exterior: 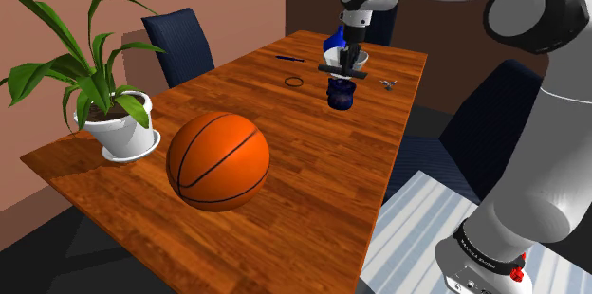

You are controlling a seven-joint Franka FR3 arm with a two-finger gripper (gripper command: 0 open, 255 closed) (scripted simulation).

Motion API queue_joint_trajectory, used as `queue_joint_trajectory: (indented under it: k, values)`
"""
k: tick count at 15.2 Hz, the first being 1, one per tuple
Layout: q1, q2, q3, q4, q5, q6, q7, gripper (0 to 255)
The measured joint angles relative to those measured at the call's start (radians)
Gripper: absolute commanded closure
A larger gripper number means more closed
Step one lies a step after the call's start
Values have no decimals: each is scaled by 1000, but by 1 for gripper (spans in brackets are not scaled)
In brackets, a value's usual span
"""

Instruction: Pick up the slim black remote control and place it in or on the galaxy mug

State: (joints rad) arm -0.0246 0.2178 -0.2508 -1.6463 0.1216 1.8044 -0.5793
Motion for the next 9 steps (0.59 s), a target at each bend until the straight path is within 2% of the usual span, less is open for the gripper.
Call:
queue_joint_trajectory:
  k: [4,9]
  values:
    - [-53,145,-13,190,35,-53,-57,255]
    - [-65,187,-13,193,46,-18,-76,255]
